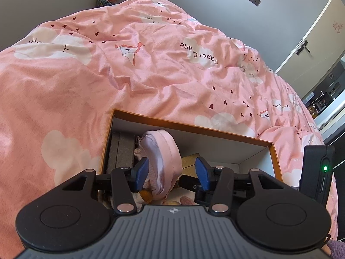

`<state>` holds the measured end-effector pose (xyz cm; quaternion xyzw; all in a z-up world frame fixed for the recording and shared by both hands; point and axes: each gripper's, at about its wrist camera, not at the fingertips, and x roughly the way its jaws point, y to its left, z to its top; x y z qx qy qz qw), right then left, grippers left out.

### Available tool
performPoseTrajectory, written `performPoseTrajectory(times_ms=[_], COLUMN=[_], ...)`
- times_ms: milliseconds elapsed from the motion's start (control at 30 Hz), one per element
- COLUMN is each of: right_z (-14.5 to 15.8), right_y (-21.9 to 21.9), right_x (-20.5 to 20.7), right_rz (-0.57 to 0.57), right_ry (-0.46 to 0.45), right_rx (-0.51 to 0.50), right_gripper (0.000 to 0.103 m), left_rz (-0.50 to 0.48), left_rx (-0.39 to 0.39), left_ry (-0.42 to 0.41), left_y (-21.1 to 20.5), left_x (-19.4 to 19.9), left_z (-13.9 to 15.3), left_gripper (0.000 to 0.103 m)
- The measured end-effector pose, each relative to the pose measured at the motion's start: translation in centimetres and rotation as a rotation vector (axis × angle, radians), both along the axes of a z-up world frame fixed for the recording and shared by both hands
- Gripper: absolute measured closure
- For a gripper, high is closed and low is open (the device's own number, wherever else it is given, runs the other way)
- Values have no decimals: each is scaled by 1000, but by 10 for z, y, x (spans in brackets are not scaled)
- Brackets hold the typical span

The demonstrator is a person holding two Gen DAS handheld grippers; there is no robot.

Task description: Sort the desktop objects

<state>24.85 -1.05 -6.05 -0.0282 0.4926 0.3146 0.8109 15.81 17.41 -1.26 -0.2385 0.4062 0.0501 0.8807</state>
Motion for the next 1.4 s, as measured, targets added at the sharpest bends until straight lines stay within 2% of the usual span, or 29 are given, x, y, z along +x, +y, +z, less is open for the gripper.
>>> performPoseTrajectory(times_ms=[100, 167, 233, 267, 367, 400, 433, 467, 633, 733, 867, 1100, 1200, 1267, 1400], right_z=[2, 5, 5, 6, 7, 7, 7, 6, -2, -4, 0, 7, 10, 10, -1], right_y=[-12, -18, -20, -21, -26, -23, -19, -13, 11, 10, -2, -26, -31, -30, -20], right_x=[4, 6, 8, 9, 9, 7, 4, -1, -13, -16, -16, -9, -7, -3, 7], right_rz=[1, -8, -28, -35, -2, 12, 23, 38, 100, 116, 119, 79, 61, 52, 93], right_ry=[-11, -46, -74, -71, 15, 39, 44, 35, -45, -67, -88, -75, -129, -169, -158], right_rx=[-3, -41, -95, -98, 3, 24, 30, 25, -46, -57, -75, -86, -147, -196, -217], right_gripper=[54, 64, 70, 70, 69, 67, 59, 57, 57, 57, 65, 69, 79, 79, 81], left_rz=[-3, -1, 2, 3, 3, 3, 5, 6, 8, 1, -3, 10, 11, 4, -8], left_rx=[-9, -15, -21, -23, -25, -26, -26, -26, -25, -28, -32, -38, -40, -39, -42], left_ry=[-3, -4, -3, -3, -4, -4, -5, -5, -8, -7, -11, -14, -18, -19, -10], left_y=[2, 4, 5, 6, 7, 7, 7, 7, 9, 8, 9, 11, 13, 13, 9], left_x=[-1, -1, -1, 0, -1, -1, -1, -1, -3, -4, -3, -4, -3, -2, 3], left_z=[-2, -4, -5, -5, -6, -6, -6, -6, -5, -4, -4, -4, -4, -4, -8], left_gripper=[48, 50, 51, 52, 52, 52, 52, 52, 52, 52, 52, 54, 58, 58, 60])
